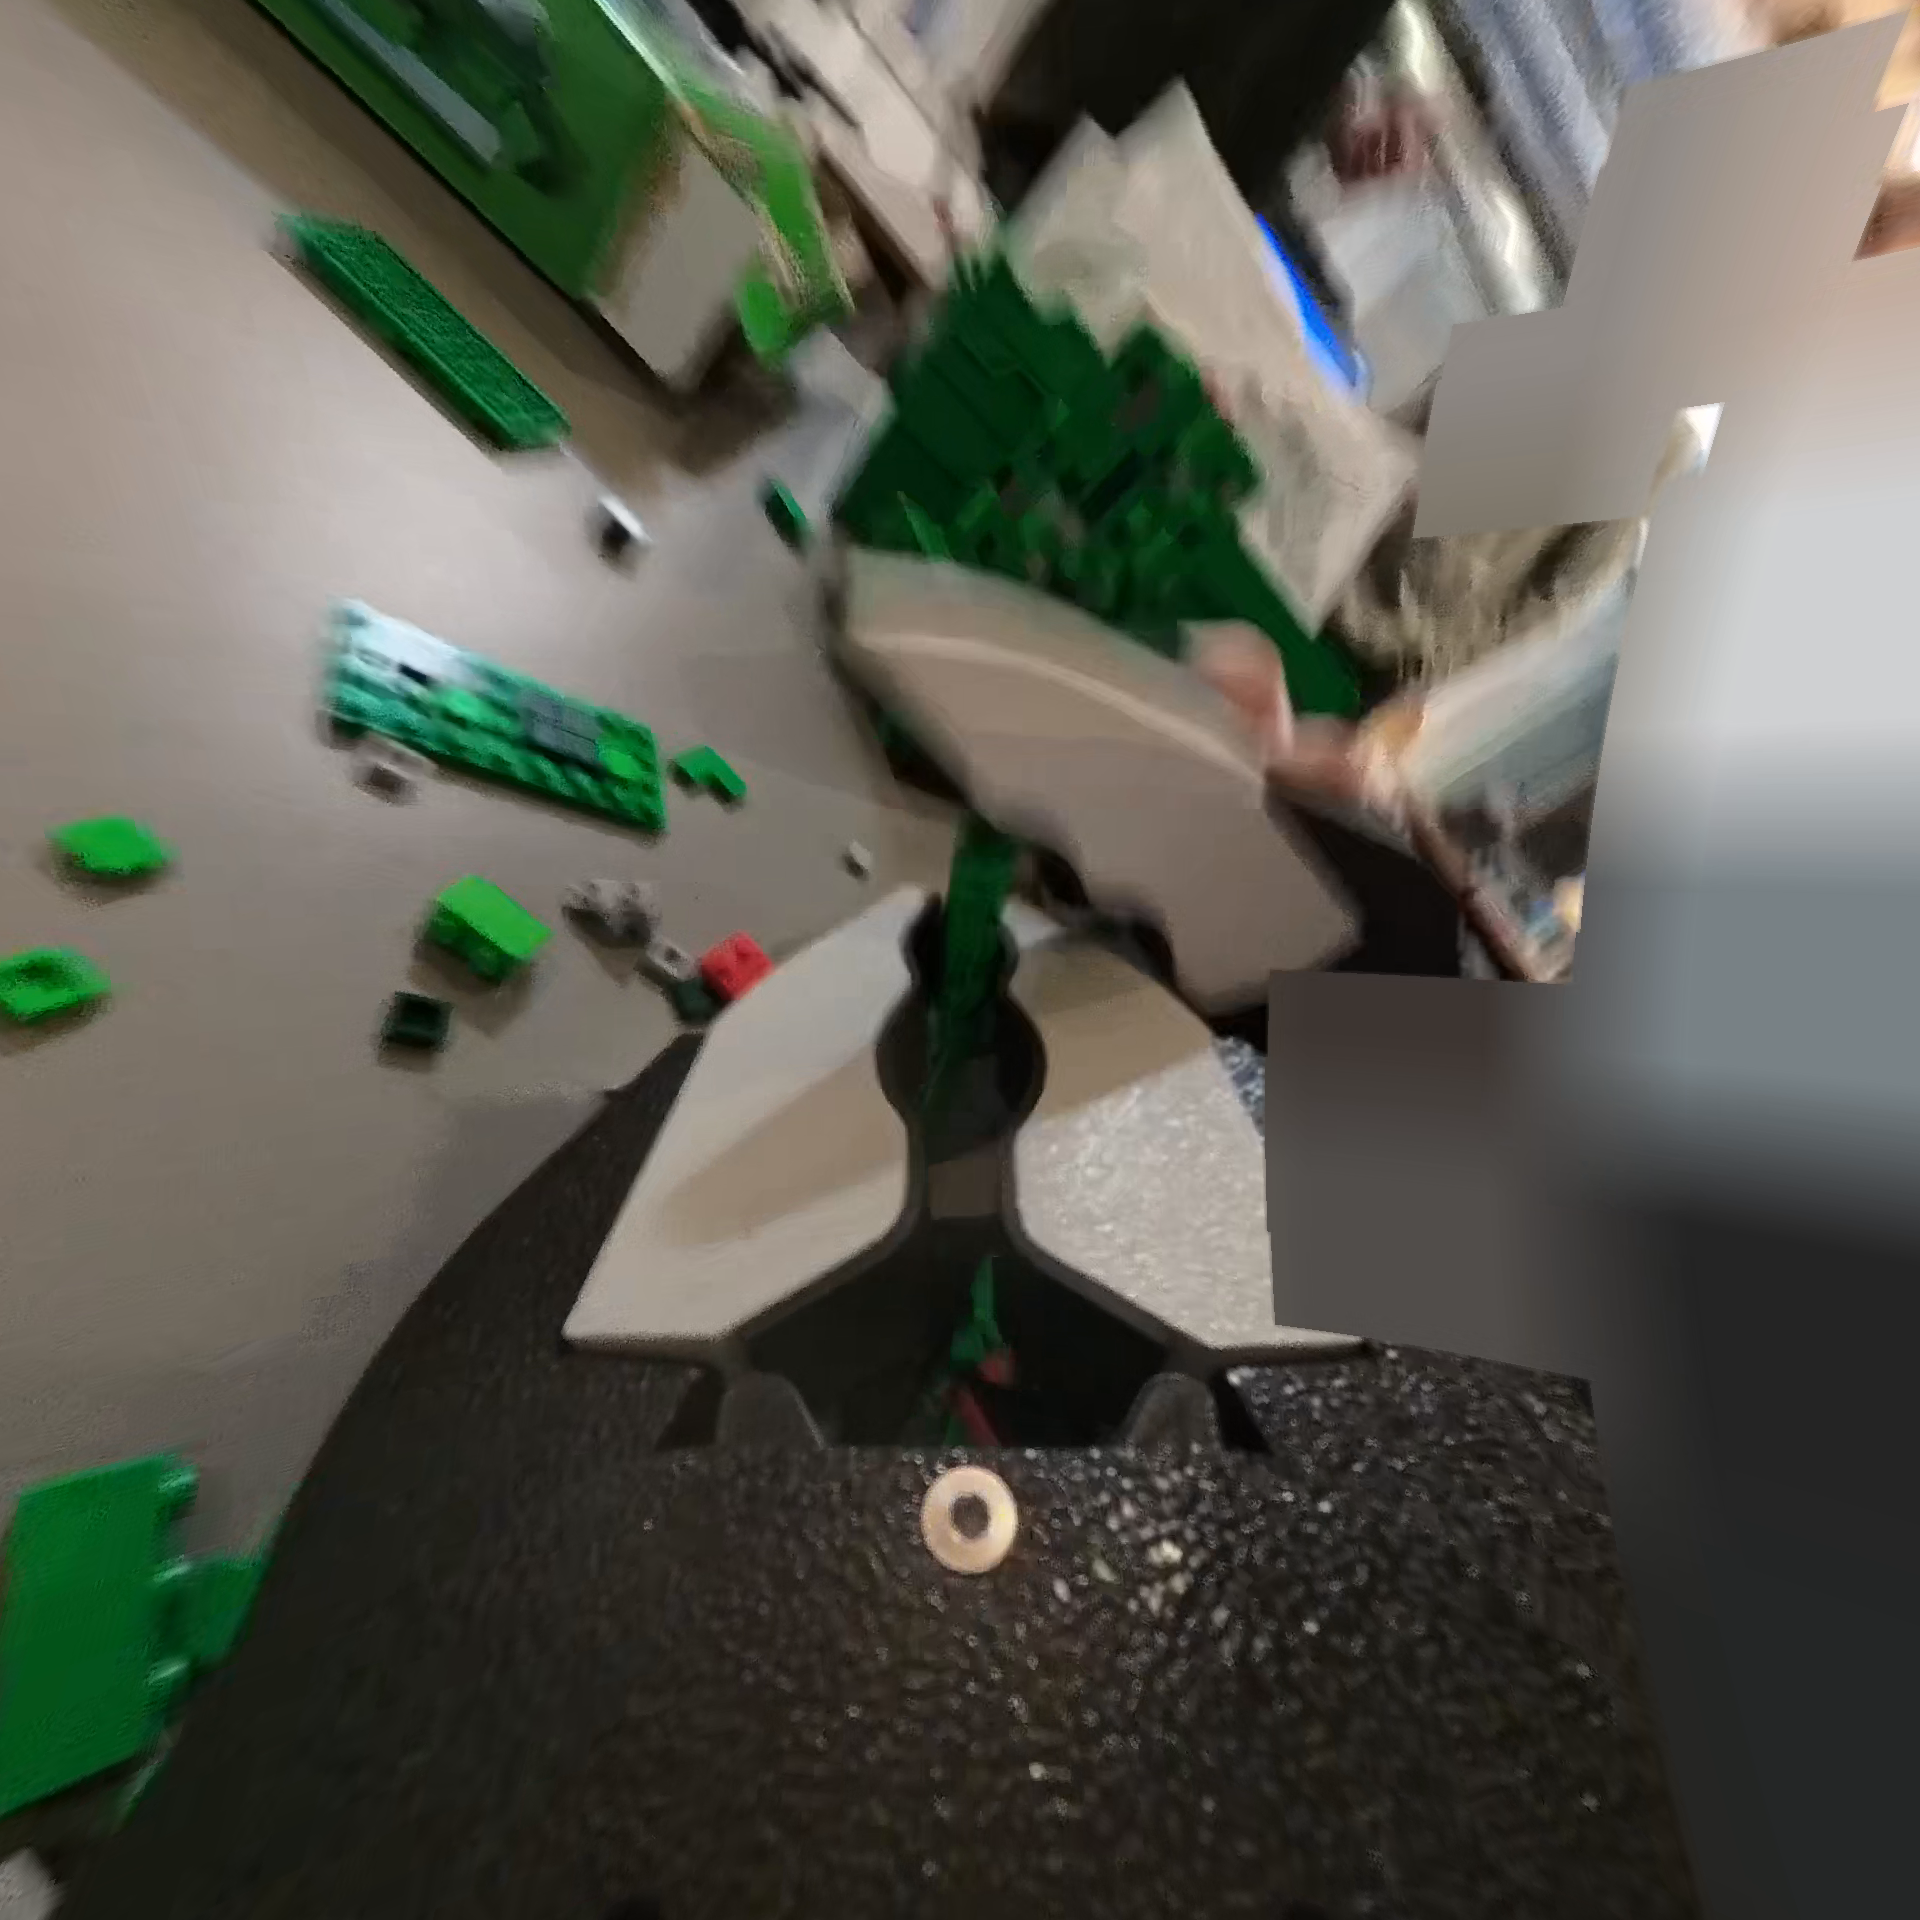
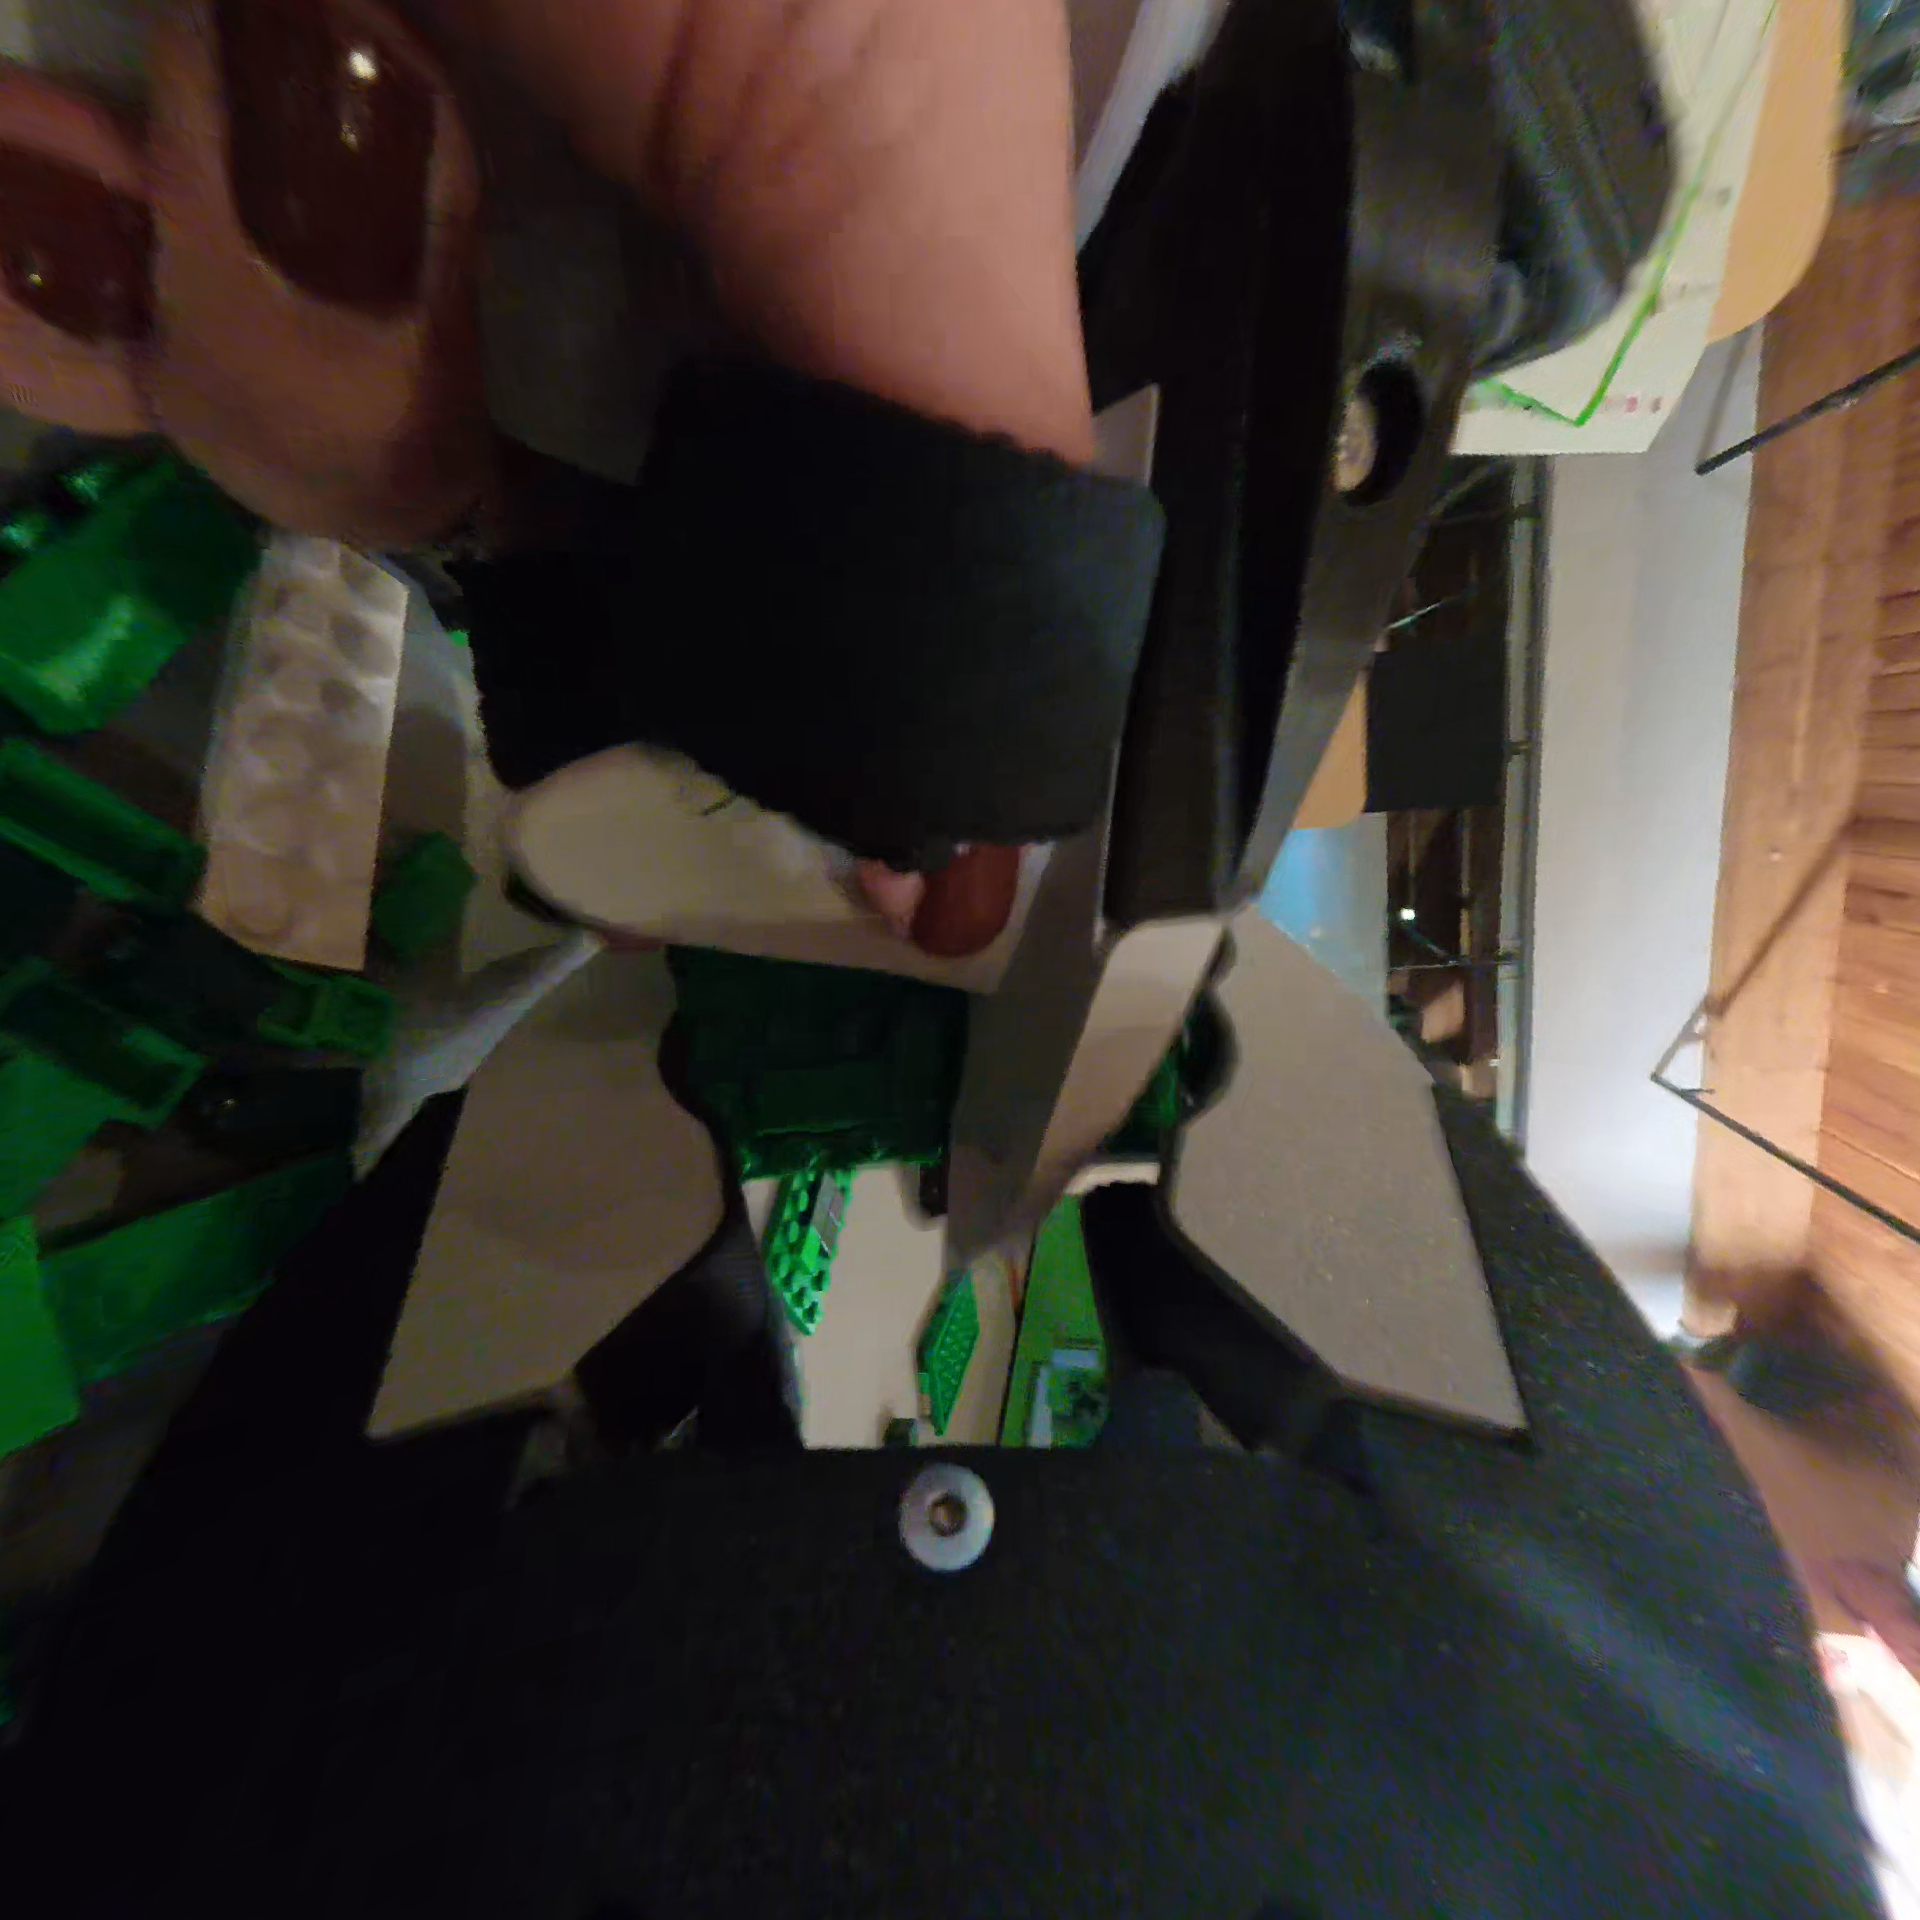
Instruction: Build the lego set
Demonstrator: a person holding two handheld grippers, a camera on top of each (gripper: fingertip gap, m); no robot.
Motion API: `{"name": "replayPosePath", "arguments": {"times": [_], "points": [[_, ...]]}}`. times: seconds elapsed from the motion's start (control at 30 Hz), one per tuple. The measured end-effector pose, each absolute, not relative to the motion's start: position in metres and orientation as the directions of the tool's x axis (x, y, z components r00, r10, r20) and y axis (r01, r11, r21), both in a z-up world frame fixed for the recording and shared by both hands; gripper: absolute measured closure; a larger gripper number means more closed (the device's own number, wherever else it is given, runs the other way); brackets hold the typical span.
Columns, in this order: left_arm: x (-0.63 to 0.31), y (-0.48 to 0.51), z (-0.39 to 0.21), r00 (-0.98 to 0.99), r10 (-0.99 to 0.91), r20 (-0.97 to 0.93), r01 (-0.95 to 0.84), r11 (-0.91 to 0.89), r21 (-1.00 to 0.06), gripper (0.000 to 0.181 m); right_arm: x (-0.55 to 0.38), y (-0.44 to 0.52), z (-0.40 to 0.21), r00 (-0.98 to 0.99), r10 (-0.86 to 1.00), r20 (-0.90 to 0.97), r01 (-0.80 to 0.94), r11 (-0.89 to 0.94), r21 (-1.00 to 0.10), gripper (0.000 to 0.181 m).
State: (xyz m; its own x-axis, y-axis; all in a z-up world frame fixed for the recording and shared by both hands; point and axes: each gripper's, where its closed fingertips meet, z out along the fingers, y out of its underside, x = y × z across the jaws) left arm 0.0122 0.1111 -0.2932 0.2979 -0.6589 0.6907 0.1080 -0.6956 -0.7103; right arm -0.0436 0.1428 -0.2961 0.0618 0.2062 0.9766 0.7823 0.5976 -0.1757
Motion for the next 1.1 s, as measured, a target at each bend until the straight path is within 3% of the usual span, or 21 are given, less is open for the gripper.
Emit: {"name": "replayPosePath", "arguments": {"times": [0.03, 0.07, 0.13, 0.47, 0.63, 0.8, 0.87, 0.97, 1.1], "points": [[0.007, 0.113, -0.281, 0.187, -0.617, 0.764, 0.193, -0.740, -0.645, 0.176, -0.046, 0.136, -0.285, 0.077, 0.098, 0.992, 0.755, 0.644, -0.122, 0.119], [0.002, 0.114, -0.277, 0.104, -0.565, 0.818, 0.242, -0.784, -0.572, 0.177, -0.046, 0.132, -0.277, 0.062, -0.011, 0.998, 0.753, 0.657, -0.040, 0.127], [0.002, 0.113, -0.282, 0.154, -0.597, 0.787, 0.196, -0.762, -0.617, 0.174, -0.047, 0.131, -0.281, 0.080, 0.035, 0.996, 0.747, 0.660, -0.083, 0.128], [-0.003, 0.120, -0.281, 0.202, -0.626, 0.753, 0.242, -0.713, -0.658, 0.176, -0.030, 0.141, -0.293, 0.261, 0.525, 0.810, 0.669, 0.507, -0.544, 0.098], [-0.001, 0.118, -0.280, 0.185, -0.633, 0.751, 0.235, -0.714, -0.660, 0.176, -0.037, 0.129, -0.303, 0.218, 0.654, 0.725, 0.640, 0.465, -0.611, 0.085], [-0.002, 0.120, -0.283, 0.209, -0.619, 0.757, 0.227, -0.722, -0.653, 0.176, -0.024, 0.135, -0.312, 0.127, 0.600, 0.790, 0.731, 0.482, -0.483, 0.079], [-0.005, 0.123, -0.295, 0.300, -0.605, 0.737, 0.164, -0.728, -0.665, 0.176, -0.008, 0.145, -0.306, 0.158, 0.598, 0.786, 0.755, 0.439, -0.486, 0.079], [-0.015, 0.132, -0.308, 0.488, -0.616, 0.618, 0.063, -0.681, -0.729, 0.154, 0.012, 0.159, -0.294, 0.292, 0.652, 0.700, 0.729, 0.322, -0.604, 0.085], [-0.014, 0.133, -0.312, 0.582, -0.651, 0.487, -0.025, -0.613, -0.790, 0.139, 0.017, 0.165, -0.293, 0.448, 0.765, 0.463, 0.580, 0.145, -0.801, 0.101]]}}
